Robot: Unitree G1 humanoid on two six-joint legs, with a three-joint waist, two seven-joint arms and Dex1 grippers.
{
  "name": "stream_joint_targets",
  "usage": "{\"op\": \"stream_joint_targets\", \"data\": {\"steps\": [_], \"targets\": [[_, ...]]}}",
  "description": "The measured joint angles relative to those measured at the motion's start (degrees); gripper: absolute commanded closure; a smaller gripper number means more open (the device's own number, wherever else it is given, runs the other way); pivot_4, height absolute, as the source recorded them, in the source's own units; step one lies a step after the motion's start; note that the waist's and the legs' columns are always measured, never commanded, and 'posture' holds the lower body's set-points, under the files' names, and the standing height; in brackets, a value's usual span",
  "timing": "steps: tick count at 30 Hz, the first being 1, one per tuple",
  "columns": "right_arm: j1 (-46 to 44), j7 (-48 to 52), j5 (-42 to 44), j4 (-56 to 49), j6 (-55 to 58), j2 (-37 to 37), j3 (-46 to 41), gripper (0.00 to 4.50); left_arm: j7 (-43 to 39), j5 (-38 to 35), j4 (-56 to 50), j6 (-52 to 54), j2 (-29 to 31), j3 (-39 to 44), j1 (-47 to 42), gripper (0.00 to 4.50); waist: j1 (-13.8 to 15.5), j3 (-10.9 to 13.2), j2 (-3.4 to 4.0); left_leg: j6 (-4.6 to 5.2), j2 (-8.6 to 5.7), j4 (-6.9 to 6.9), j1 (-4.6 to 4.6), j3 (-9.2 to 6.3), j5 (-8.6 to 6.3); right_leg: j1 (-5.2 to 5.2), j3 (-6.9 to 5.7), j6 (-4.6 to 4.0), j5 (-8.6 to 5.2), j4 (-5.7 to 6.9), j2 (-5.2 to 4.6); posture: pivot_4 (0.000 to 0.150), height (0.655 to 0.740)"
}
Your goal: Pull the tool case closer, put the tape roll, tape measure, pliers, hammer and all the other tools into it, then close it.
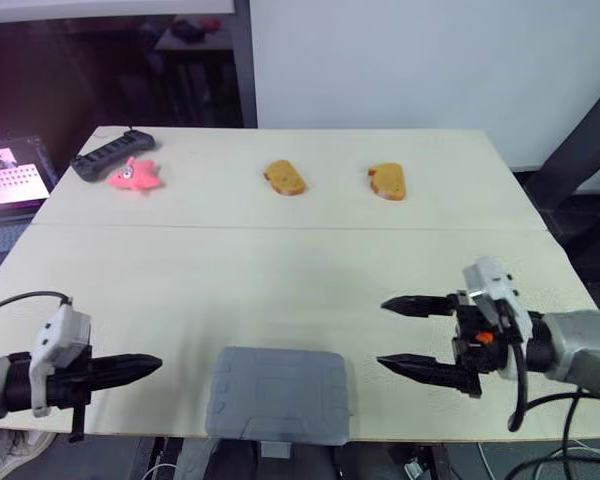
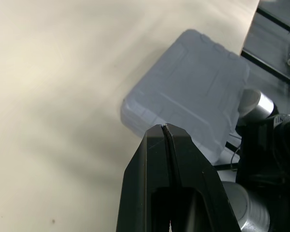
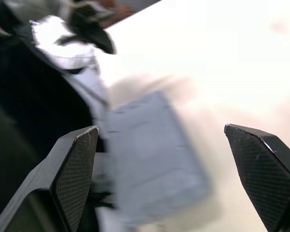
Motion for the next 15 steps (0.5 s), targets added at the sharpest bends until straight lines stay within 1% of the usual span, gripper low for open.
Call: {"op": "stream_joint_targets", "data": {"steps": [3, 7, 15], "targets": [[3.75, 2.25, -5.97, 1.79, -7.36, -0.30, 0.37, 0.08, 0.79, 0.60, -0.15, 0.20, -0.57, -0.05, -1.93, 4.50, 0.04, 0.01, -0.02, 0.00, 0.00, 0.01, -0.02, 0.00, 0.00, 0.01, 0.00, 0.03, 0.01, -0.01, -0.01, 0.150, 0.7400], [7.84, 4.70, -12.56, 3.81, -15.57, -0.41, 3.45, 0.08, 1.34, 1.28, -1.06, 0.29, -0.79, -0.10, -2.99, 4.50, -0.04, 0.01, -0.02, 0.00, 0.00, 0.03, 0.02, 0.01, 0.00, 0.04, 0.01, 0.00, 0.01, 0.00, -0.01, 0.150, 0.7400], [9.88, 5.79, -16.32, 5.00, -21.23, -0.39, 6.19, 0.08, 1.21, 2.25, -1.05, 0.28, -1.14, -0.45, -4.24, 4.50, 0.01, 0.01, -0.03, 0.00, -0.01, 0.10, 0.06, 0.02, 0.00, 0.11, 0.03, -0.07, 0.03, 0.02, -0.01, 0.150, 0.7400]]}}
